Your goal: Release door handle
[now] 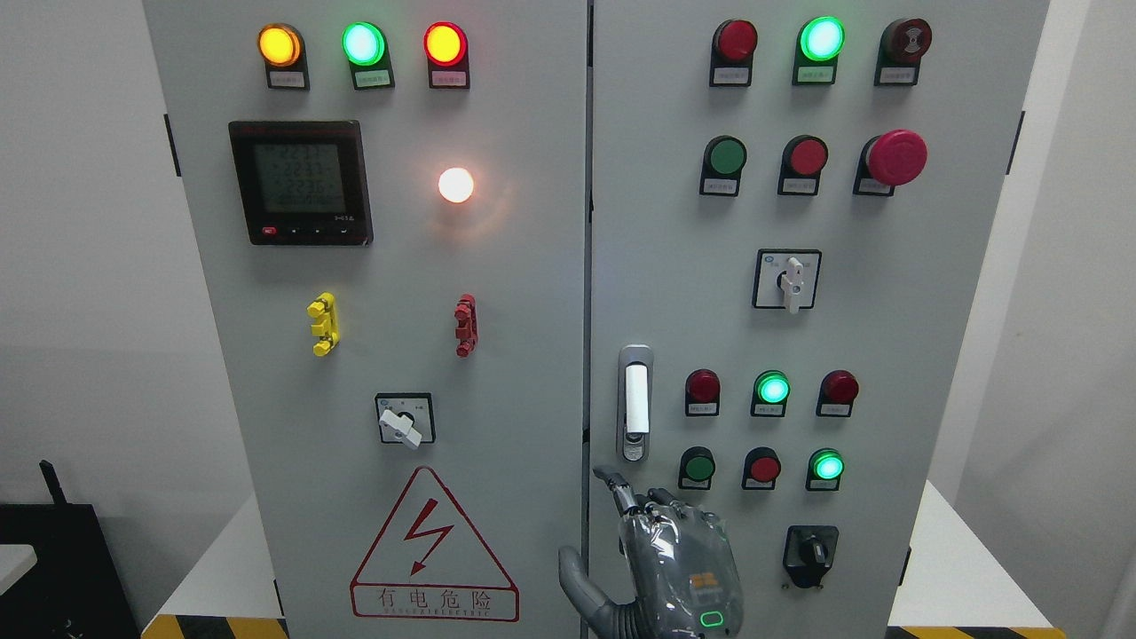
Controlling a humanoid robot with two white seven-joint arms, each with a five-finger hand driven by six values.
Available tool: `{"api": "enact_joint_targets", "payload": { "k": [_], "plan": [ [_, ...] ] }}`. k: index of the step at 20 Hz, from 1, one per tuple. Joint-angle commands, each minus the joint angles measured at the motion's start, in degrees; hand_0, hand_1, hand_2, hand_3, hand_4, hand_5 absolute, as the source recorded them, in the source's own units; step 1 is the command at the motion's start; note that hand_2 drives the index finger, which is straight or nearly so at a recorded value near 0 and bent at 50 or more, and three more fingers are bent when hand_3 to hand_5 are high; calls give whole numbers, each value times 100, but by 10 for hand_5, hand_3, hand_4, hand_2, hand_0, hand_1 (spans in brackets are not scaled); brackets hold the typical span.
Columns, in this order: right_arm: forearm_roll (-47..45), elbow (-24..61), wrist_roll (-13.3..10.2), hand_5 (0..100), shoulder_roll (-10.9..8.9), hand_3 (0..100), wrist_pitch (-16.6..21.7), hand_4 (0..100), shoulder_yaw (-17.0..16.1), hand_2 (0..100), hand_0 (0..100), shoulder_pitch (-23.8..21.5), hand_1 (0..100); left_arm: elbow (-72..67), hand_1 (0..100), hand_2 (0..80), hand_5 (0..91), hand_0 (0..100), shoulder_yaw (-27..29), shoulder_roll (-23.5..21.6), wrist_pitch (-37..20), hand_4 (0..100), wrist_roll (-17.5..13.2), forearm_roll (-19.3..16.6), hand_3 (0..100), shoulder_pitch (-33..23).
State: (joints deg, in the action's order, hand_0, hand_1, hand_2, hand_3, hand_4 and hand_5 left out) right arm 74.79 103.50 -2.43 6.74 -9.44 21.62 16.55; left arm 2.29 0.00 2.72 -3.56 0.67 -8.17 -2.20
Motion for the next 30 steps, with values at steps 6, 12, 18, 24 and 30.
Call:
{"api": "enact_joint_targets", "payload": {
  "k": [6,12,18,24,30],
  "plan": [
    [-519,13,-249,687,12,865,425,675,-8,611,328,-11,0,0,389,0,0,120,-141,0,4,0,3,0,0,0],
    [-694,92,-345,750,3,1000,530,771,9,832,370,-160,0,0,389,0,0,120,-141,0,-4,0,3,0,0,0],
    [-853,92,-592,846,3,1000,530,862,-26,974,431,-205,0,0,389,0,0,120,-141,0,4,0,3,0,0,0],
    [-844,92,-671,898,-50,1000,548,889,-122,1000,410,-187,0,0,389,0,0,120,-141,0,-4,0,3,0,0,0],
    [-747,206,-662,906,-470,1000,548,893,-236,1000,400,-108,0,0,389,0,0,120,-141,0,-4,0,3,0,0,0]
  ]
}}
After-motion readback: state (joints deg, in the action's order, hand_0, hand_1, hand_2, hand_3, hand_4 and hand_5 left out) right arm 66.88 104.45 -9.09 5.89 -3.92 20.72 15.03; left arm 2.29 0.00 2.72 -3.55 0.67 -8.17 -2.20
